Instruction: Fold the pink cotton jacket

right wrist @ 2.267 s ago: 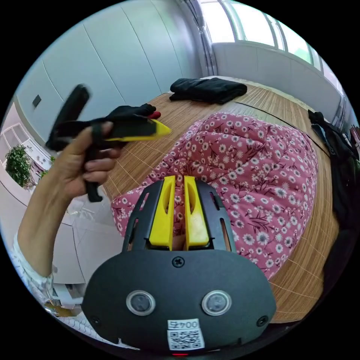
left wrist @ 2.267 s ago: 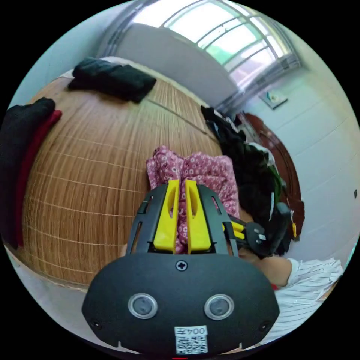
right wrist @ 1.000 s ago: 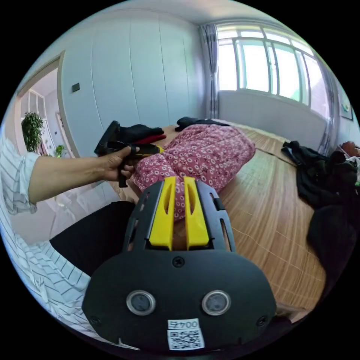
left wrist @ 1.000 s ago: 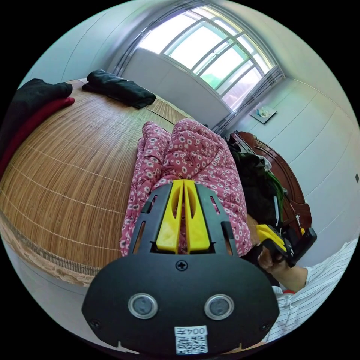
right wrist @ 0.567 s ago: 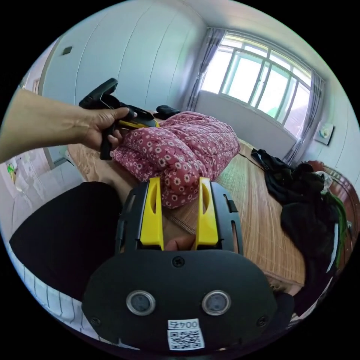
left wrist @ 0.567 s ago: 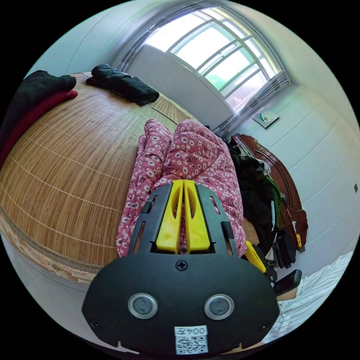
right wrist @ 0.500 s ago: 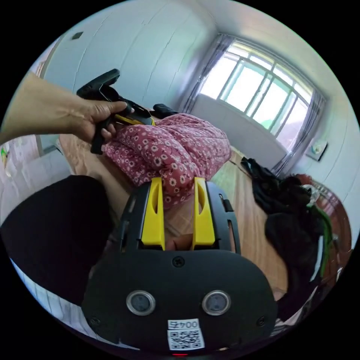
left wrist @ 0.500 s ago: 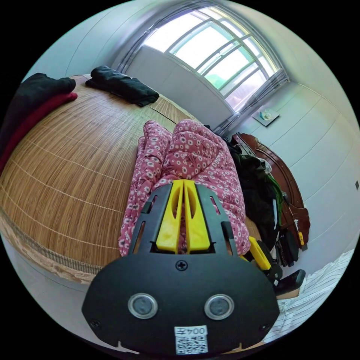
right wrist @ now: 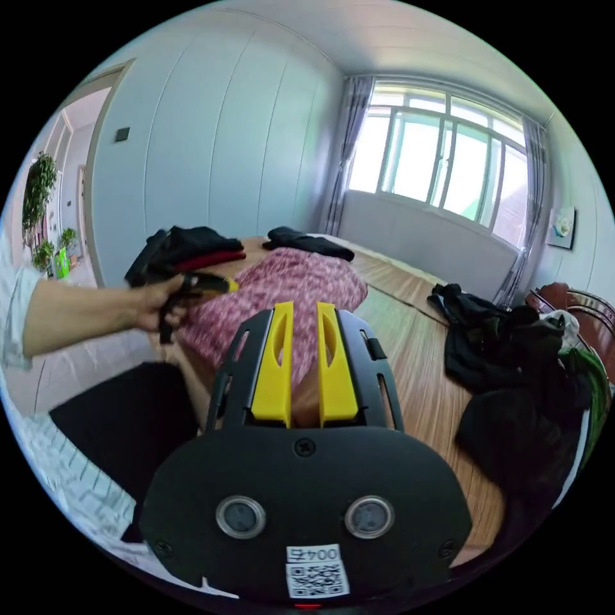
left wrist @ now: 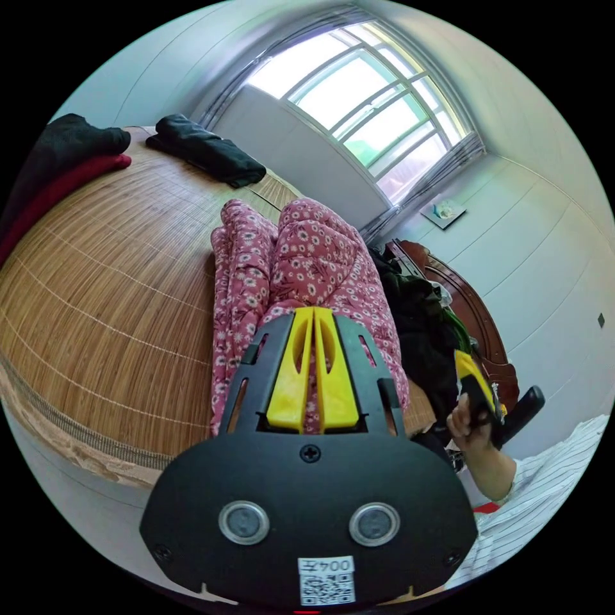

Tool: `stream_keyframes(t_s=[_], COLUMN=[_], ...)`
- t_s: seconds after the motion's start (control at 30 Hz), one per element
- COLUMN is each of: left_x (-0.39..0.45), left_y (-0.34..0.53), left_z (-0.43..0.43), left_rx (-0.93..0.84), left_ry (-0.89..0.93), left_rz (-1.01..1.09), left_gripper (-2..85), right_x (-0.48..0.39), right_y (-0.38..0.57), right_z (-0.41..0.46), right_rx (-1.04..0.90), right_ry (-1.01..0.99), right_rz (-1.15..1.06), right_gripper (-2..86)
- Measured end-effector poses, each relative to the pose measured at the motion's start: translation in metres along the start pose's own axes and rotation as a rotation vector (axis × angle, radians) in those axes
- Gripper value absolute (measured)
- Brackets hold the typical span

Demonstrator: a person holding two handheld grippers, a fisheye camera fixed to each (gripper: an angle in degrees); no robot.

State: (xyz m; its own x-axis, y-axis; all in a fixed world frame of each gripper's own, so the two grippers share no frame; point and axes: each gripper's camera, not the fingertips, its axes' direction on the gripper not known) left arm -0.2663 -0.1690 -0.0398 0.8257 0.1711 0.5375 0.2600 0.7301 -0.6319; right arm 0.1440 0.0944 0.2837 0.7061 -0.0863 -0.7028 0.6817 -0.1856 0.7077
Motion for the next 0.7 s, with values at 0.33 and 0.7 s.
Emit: stream_keyframes(t_s=[0.33, 0.7], left_x=[0.026, 0.114], left_y=[0.034, -0.026], left_z=[0.013, 0.023], left_rx=[0.088, 0.224], left_ry=[-0.125, -0.061], left_rz=[0.111, 0.093], left_gripper=[0.4, 0.1], right_x=[0.041, 0.042], right_y=[-0.134, -0.117], right_z=[0.263, 0.282], right_rx=[-0.583, -0.616], right_ry=[-0.097, 0.017], right_rz=[0.225, 0.124], right_gripper=[0.4, -0.7])
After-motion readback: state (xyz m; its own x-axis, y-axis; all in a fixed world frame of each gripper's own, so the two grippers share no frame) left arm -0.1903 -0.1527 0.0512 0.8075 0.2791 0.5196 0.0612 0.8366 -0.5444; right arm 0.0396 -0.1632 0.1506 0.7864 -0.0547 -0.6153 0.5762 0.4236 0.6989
